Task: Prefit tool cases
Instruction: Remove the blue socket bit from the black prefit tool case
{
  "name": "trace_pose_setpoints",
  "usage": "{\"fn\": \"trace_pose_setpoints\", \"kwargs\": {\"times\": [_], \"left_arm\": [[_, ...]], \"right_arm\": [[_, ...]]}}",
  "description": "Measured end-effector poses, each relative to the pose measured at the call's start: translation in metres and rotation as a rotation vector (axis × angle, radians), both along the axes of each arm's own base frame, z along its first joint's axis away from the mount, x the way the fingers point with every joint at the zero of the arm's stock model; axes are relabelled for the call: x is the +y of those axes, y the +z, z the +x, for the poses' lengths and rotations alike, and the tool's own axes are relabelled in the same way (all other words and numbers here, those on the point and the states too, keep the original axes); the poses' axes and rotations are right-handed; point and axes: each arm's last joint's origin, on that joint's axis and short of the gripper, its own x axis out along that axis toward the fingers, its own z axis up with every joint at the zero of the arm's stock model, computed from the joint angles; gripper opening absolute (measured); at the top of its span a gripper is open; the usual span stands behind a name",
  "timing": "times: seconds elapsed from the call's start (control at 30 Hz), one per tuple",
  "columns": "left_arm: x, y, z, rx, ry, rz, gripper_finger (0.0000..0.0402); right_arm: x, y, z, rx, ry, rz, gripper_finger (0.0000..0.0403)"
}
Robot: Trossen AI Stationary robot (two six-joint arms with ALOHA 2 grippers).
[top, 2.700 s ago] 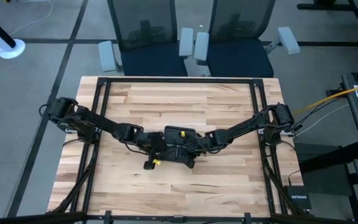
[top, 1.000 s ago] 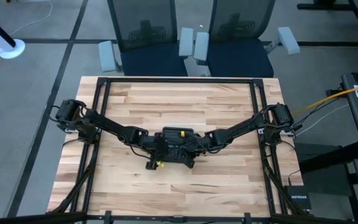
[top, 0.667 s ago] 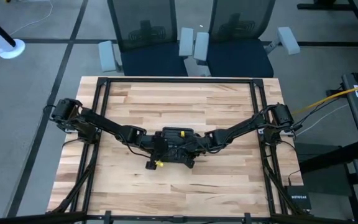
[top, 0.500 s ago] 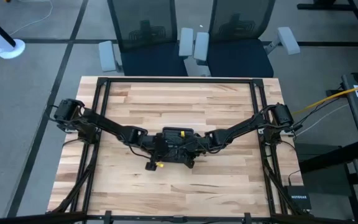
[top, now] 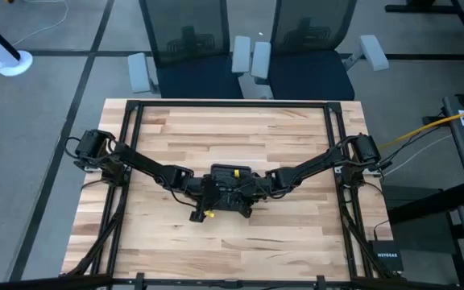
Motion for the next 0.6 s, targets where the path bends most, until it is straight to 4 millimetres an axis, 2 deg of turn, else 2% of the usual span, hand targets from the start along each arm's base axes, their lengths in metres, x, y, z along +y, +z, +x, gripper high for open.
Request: {"fn": "trace_pose_setpoints", "kwargs": {"times": [0.2,0.43,0.5,0.6], "left_arm": [[0.001,-0.0022,-0.0039,0.054,0.009,0.016,0.0072],[0.0019,-0.0027,-0.0048,0.061,-0.005,0.033,0.0033],[0.0027,-0.003,-0.005,0.068,0.01,0.025,0.0013],[0.0039,-0.0015,-0.0054,0.075,0.051,-0.002,0.0005]], "right_arm": [[0.0,0.0002,0.0002,-0.003,0.0,0.001,0.0],[0.0,0.0002,0.0003,-0.003,-0.001,0.001,0.0],[0.0,0.0002,0.0003,-0.003,0.0,0.001,0.0],[-0.0001,0.0002,0.0003,-0.003,-0.001,0.001,0.0]]}}
